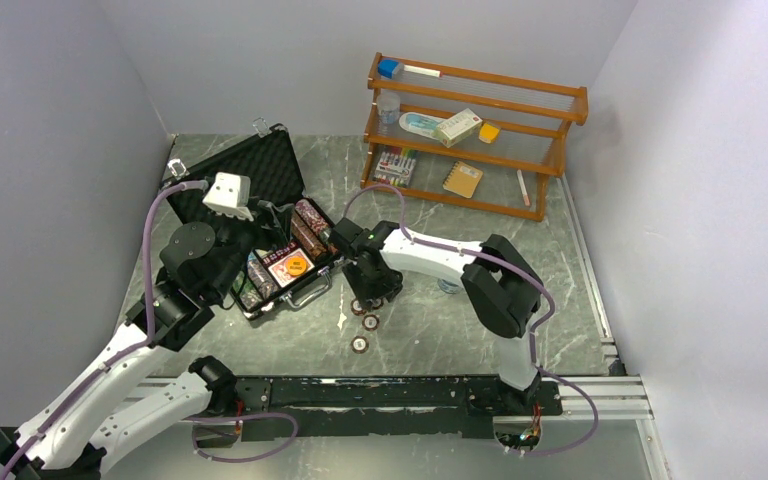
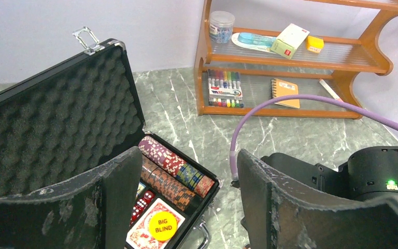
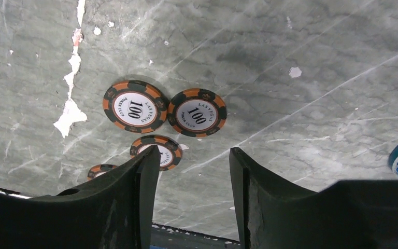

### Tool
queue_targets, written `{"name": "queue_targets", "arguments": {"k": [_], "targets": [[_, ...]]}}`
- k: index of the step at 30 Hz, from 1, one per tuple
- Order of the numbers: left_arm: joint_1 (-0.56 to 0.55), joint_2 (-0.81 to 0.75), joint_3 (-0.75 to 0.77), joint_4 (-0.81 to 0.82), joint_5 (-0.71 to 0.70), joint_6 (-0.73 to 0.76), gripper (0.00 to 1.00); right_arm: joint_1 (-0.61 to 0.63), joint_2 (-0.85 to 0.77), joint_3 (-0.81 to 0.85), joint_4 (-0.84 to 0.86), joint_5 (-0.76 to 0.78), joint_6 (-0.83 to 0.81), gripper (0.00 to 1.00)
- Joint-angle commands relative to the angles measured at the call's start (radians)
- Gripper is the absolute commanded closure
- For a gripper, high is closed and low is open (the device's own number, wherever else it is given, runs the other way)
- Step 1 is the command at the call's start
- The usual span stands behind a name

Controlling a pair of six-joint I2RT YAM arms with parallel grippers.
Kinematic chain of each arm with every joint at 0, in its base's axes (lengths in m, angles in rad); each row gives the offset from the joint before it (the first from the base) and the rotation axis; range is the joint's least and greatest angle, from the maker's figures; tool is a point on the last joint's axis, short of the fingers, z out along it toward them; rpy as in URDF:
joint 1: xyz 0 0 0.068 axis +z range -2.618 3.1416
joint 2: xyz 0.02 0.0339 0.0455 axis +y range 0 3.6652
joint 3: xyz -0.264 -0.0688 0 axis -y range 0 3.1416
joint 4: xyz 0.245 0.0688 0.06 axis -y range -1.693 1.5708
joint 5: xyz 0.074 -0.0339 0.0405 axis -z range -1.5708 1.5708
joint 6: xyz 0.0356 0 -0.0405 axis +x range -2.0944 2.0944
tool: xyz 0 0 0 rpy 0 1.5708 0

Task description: Pack up texas hold em set

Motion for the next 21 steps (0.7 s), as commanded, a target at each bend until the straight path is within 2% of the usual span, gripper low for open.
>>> {"name": "queue_targets", "arguments": {"k": [1,7,18,21], "targets": [[0.005,0.006,-0.004,0.009,-0.015,-0.005,0.28,0.003,-0.002,-0.006,0.038,-0.006,-0.013,0.46],[0.005,0.008,-0.004,0.009,-0.020,-0.002,0.28,-0.002,0.016,-0.016,0.063,0.023,-0.003,0.51],[0.005,0.013,-0.005,0.007,-0.023,-0.001,0.28,-0.009,0.029,-0.042,0.072,0.023,-0.007,0.52],[0.005,0.017,-0.004,0.008,-0.022,-0.003,0.28,-0.011,0.025,-0.052,0.075,0.023,-0.008,0.54]]}}
